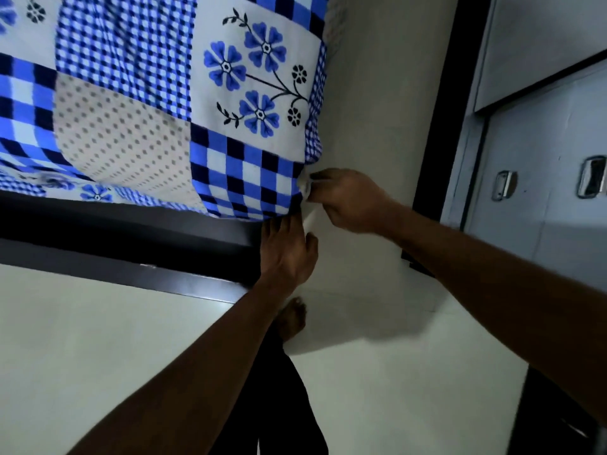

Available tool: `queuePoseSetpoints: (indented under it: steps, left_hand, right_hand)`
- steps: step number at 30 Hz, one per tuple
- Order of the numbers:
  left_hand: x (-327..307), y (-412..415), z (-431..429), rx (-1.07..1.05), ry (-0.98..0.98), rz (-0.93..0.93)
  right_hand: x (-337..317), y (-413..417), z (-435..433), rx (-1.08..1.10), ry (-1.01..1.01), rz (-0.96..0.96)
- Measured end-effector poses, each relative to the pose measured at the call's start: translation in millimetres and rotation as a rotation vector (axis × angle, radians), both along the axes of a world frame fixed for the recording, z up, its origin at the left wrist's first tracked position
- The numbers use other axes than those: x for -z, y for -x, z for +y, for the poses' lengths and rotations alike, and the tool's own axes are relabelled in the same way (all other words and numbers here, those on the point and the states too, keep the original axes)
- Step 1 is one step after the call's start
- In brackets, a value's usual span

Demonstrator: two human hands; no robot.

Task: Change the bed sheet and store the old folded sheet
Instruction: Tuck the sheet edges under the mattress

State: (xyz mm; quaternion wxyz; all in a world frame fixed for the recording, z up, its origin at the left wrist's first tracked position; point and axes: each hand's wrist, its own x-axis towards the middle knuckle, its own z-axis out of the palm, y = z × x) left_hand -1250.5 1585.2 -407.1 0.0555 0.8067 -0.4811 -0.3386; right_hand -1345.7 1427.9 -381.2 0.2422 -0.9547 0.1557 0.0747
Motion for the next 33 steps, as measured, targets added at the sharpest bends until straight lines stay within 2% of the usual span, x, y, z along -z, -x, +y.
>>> queuePoseSetpoints:
  steps: [3, 7, 12, 15, 18, 20, 23, 25, 27, 30, 33]
  left_hand:
    - [0, 9, -5, -0.089, 0.009, -0.019]
    - [3, 16, -9, -0.169, 0.005, -0.056]
    - [-1, 33, -24, -0.377, -0.129, -0.114]
    - [-2, 41, -32, -0.475, -0.120, -0.137]
    - [1, 40, -29, -0.555, -0.173, -0.081]
    - [0, 46, -22, -0.596, -0.104, -0.082]
    - [-12, 74, -8, -0.563, 0.030, -0.105]
    - [-17, 89, -2, -0.427, 0.065, -0.074]
    - [-11, 83, -5, -0.341, 0.076, -0.094]
    - [-1, 53, -29, -0.373, -0.006, -0.192]
    - [4, 47, -47, -0.409, -0.159, -0.181]
  right_hand:
    - [-4, 19, 4, 0.094, 0.050, -0.091]
    - [11, 11, -6, -0.007, 0.130, -0.098]
    - [28, -18, -34, -0.167, 0.172, 0.037]
    - [27, -10, -44, -0.261, 0.240, 0.123]
    - [28, -8, -45, -0.320, 0.258, 0.189]
    - [25, -22, -42, -0.291, 0.272, 0.202]
    - [15, -45, -32, -0.241, 0.248, 0.297]
    - [12, -46, -28, -0.209, 0.233, 0.369]
    - [14, -42, -33, -0.249, 0.268, 0.350]
    - [15, -39, -46, -0.325, 0.289, 0.307]
    - [9, -42, -51, -0.362, 0.271, 0.280]
